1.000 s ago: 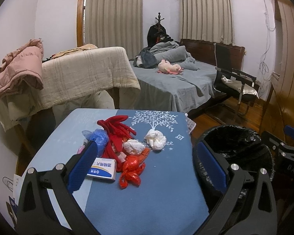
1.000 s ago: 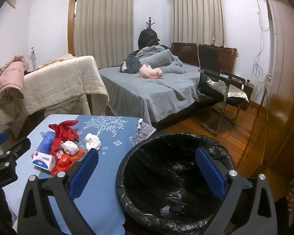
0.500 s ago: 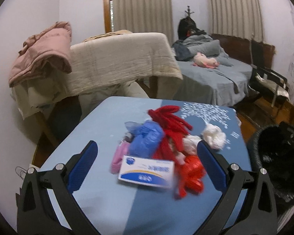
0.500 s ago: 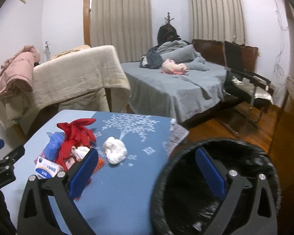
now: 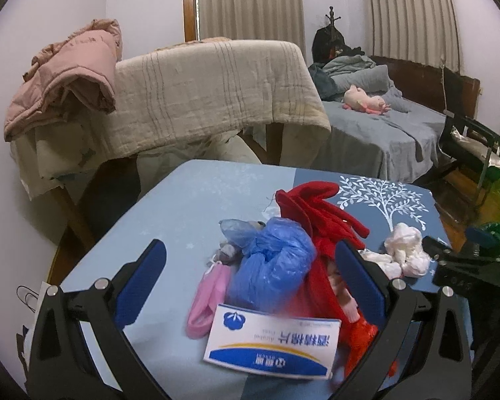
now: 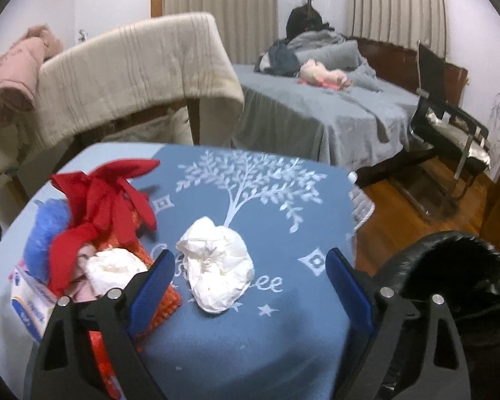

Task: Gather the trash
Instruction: 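Grasp a white tissue with the right tool while the left tool grasps another tissue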

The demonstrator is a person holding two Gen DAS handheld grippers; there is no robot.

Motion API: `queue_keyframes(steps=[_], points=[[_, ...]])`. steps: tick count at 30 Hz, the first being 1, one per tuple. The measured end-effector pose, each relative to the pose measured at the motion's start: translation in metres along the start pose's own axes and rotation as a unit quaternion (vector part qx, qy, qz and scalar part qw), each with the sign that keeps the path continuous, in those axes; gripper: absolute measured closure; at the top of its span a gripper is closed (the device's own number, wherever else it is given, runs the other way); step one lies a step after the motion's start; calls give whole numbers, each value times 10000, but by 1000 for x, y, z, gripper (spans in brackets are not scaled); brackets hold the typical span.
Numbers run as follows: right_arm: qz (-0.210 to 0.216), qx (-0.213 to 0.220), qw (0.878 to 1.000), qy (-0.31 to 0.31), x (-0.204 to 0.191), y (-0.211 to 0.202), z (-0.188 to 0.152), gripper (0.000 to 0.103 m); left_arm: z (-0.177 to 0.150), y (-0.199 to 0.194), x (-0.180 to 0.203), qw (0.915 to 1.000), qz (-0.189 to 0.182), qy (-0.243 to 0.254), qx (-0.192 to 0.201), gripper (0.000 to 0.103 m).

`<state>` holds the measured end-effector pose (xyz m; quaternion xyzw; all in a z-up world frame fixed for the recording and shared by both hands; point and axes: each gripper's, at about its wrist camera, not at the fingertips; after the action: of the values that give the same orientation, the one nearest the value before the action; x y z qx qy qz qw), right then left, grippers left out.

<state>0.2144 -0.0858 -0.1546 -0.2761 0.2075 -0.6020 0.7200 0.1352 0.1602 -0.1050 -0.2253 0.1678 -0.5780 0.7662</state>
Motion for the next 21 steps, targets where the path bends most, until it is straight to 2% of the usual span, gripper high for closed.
queue_keyframes(steps=[2,5,8,10,11,16,21], points=[[6,-147,9999,1,-2,12,-2,15,-1,5,0,10000,-30,-25,-23,5],[164,-389,9991,-12,-4,28,-6,23,-2,12,2,10000,-58,-5,-53,5],[367,-563,9977,-68,-7,36,-10,36,-2,13,3,10000,-76,12,-56,6],[609,-653,9960,-69,-9,41,-10,54,-2,14,4,9999,-100,30,-50,10],[729,-681,9950,-43,-10,42,-10,56,-2,14,5,9999,-127,39,-56,11],[795,-622,9949,-31,-9,37,-10,69,-3,11,16,9996,-263,40,-105,20],[677,-435,9968,23,5,19,-6,71,-7,9,36,9989,-433,116,-105,28]])
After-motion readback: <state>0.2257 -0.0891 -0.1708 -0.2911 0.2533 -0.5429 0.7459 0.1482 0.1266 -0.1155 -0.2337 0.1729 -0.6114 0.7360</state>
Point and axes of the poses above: each gripper's, at about its wrist camera, not at the fingertips, and y roughly the way its jaws point, x to its right, z to its top, and after that the axes turned 3 degrees about -y, right-handed
